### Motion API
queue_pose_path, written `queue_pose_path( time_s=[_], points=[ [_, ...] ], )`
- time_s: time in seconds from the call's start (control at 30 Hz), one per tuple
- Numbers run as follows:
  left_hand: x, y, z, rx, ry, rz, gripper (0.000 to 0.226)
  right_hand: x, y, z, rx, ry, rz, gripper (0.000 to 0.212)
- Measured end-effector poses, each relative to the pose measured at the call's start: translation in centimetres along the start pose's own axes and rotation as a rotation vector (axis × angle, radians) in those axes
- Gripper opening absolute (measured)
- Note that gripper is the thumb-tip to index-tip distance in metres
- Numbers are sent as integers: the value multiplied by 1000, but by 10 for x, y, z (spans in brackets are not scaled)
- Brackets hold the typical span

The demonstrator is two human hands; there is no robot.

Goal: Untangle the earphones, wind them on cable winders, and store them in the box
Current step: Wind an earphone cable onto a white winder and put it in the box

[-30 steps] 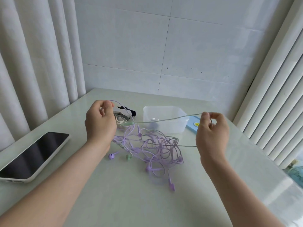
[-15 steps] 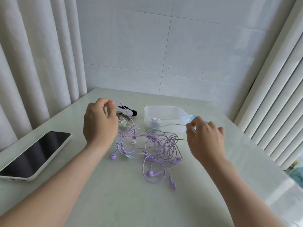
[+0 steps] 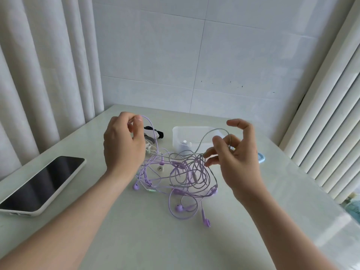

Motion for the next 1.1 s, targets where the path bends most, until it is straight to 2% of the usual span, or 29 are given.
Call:
queue_pose_path(
  time_s=[0.1,0.17,0.33,0.4,0.57,0.7,0.77,0.83,0.93,1.0,1.1],
  points=[
    [7,3,-1,-10,-26,43,23,-3,-1,1,29,-204,30,27],
    [12,4,-3,-17,-54,62,23,-3,-2,-2,72,-259,54,21],
    [18,7,-8,-42,-184,97,14,9,-7,-16,202,-155,170,14],
    [19,9,-5,-84,-229,91,8,12,-7,-16,206,-142,203,15],
    [16,11,5,-237,-335,84,9,11,-7,-17,192,-54,195,27],
    [22,19,10,-295,-577,165,5,14,-8,-18,179,-83,251,39],
    [28,24,18,-340,-485,268,7,15,-8,-18,179,-113,275,42],
    [38,30,28,-471,-254,379,19,15,-8,-17,174,-144,302,41],
    [53,47,39,-768,55,317,33,14,-6,-15,127,-206,338,33],
    [58,58,43,-908,108,261,33,13,-5,-12,83,-259,353,31],
    [55,66,50,-960,50,308,25,9,-5,-7,20,-327,362,31]
  ],
)
Point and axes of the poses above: each hand's wrist, its own y-axis away from the middle knuckle, its own z-axis out of the palm, x = y × z, the point moved 6 cm from there along -y, towards the middle knuckle, and after that the axes turned 4 degrees about z, right-handed, at the moved point
